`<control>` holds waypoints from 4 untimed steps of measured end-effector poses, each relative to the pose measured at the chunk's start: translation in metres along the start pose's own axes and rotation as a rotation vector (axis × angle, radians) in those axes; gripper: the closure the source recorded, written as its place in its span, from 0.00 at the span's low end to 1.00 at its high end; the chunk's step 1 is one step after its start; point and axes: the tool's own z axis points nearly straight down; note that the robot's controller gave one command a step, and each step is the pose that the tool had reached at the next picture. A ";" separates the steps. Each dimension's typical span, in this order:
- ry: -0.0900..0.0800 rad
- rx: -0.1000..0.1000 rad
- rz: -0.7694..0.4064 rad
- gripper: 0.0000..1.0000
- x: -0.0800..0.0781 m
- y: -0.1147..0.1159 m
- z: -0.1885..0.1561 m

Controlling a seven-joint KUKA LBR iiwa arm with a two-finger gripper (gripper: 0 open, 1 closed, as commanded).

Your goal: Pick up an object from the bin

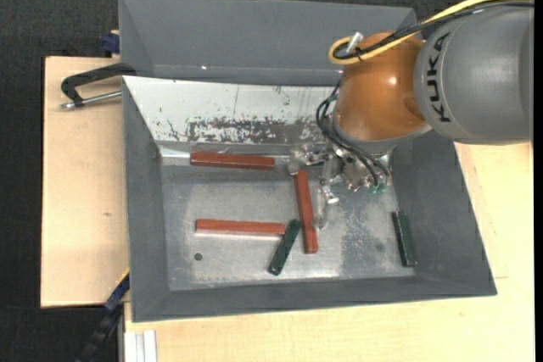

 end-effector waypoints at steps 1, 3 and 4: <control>0.006 -0.003 -0.102 1.00 0.013 0.012 0.040; 0.001 -0.002 -0.102 0.00 0.012 0.012 0.042; 0.003 -0.003 -0.508 1.00 0.043 0.068 0.043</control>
Offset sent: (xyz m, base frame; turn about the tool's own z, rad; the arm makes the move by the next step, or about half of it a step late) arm 0.0000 0.0000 0.0000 0.0000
